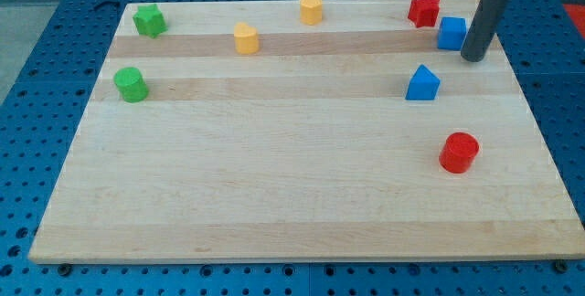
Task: Push blue cube to the right of red star
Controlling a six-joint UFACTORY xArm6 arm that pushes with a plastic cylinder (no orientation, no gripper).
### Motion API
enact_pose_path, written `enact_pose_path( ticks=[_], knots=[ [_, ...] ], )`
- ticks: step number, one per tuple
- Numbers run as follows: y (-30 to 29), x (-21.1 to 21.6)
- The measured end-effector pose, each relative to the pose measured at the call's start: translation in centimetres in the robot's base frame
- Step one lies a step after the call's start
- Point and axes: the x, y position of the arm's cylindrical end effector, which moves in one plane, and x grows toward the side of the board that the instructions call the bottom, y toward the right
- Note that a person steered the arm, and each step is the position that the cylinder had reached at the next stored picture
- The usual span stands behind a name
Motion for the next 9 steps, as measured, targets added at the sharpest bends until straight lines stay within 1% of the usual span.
enact_pose_path(
  ticks=[2, 3, 4, 9],
  knots=[
    [-1.3, 0.0],
    [-1.5, -0.8],
    [-1.5, -1.7],
    [-1.4, -3.4]
  ],
)
